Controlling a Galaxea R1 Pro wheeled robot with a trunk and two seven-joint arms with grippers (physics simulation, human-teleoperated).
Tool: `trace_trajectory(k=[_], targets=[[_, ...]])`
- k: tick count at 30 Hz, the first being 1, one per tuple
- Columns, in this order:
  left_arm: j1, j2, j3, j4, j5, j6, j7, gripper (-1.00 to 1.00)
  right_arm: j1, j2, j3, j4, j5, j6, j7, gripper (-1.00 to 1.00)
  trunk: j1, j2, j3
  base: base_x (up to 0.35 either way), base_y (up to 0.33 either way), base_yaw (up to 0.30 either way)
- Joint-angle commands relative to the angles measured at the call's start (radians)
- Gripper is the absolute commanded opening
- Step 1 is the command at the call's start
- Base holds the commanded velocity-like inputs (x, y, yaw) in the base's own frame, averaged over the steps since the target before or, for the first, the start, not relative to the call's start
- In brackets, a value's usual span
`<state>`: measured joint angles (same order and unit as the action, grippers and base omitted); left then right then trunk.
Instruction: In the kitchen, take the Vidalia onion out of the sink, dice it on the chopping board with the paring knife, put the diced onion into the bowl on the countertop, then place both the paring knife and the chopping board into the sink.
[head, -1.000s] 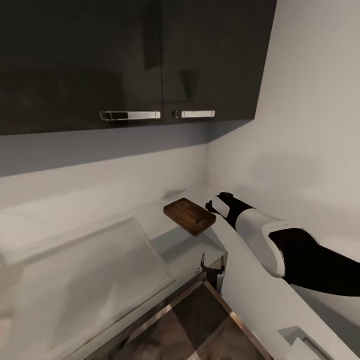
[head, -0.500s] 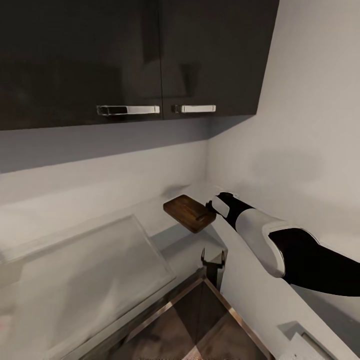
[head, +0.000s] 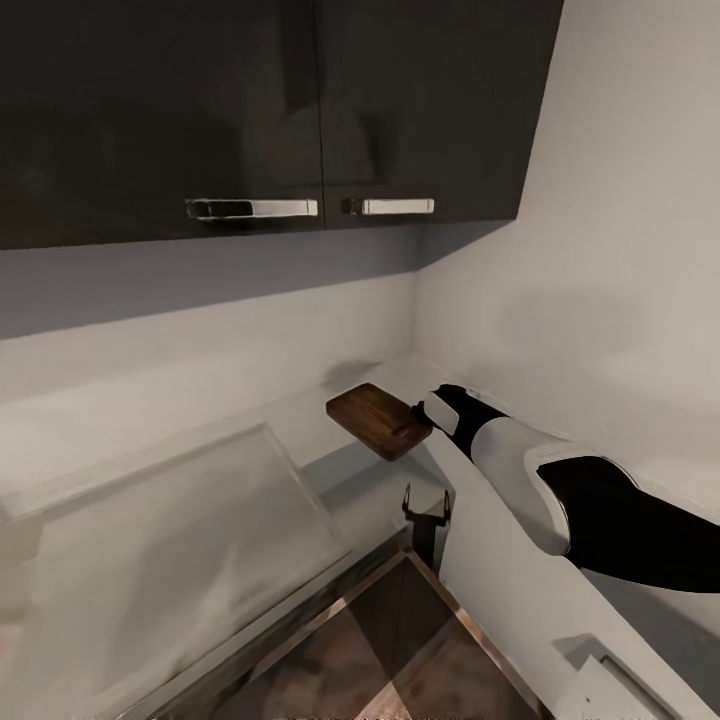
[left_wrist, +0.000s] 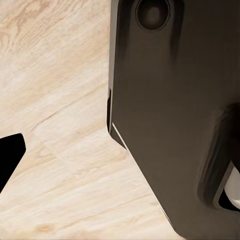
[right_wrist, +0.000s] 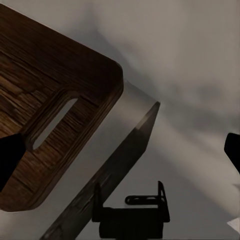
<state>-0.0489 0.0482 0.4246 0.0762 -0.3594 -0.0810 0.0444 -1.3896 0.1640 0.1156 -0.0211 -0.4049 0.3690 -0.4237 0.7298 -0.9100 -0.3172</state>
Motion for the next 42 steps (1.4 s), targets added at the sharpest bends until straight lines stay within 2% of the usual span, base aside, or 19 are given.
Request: trace_trajectory(k=[1,42], targets=[[-0.002,0.001,0.008,0.005,-0.01,-0.008,0.005,1.0,0.0,0.0,0.009,-0.002,-0.008,0.007,-0.004,1.0,0.0,-0.001,-0.003,0.0,0.0,0.0],[-0.002,0.002,0.008,0.005,-0.01,-0.008,0.005,1.0,0.0,0.002,0.009,-0.002,-0.008,0.008,-0.004,1.0,0.0,-0.001,-0.069,0.006,0.009,0.0]])
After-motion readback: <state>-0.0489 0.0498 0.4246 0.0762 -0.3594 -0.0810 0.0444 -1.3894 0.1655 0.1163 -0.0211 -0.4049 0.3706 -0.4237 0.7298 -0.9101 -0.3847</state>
